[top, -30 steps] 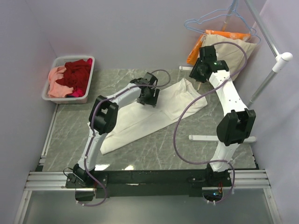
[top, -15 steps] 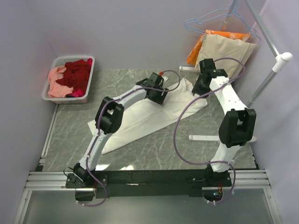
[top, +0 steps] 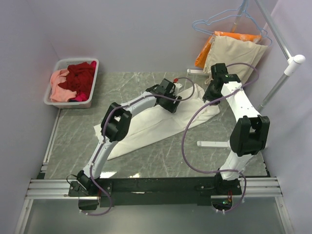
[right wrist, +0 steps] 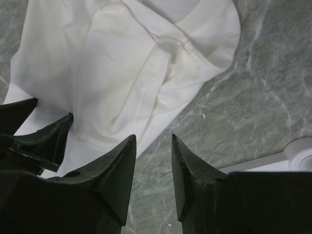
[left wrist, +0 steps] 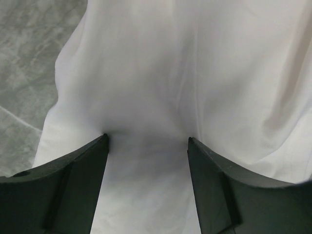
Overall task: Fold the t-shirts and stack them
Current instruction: Fold the tshirt
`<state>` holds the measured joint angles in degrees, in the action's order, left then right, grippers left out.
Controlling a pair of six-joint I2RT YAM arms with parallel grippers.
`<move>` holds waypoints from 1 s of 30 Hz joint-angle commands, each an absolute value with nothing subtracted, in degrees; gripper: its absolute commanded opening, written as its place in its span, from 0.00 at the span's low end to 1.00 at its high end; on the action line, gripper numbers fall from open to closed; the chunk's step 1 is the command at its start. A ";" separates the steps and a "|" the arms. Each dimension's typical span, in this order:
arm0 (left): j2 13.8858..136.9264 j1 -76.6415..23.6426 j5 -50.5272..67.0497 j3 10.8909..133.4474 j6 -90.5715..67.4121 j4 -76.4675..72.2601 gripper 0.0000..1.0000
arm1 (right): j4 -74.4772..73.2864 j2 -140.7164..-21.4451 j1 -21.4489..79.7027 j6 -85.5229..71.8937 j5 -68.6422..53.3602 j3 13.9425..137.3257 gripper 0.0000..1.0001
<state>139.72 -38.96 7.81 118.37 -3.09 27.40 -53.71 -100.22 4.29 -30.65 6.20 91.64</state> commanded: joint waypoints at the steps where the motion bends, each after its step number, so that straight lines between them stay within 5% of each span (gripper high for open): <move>1: 135.79 -41.04 11.34 121.72 -3.25 26.81 0.72 | -53.96 -98.70 3.78 -31.20 5.98 91.06 0.42; 23: 142.82 -43.51 -4.65 119.71 -0.62 27.59 0.74 | -54.05 -98.96 3.87 -31.02 4.05 90.44 0.40; 30: 145.46 -42.89 -7.73 121.02 -4.74 28.91 0.82 | -54.67 -98.97 3.87 -30.59 3.87 90.00 0.39</move>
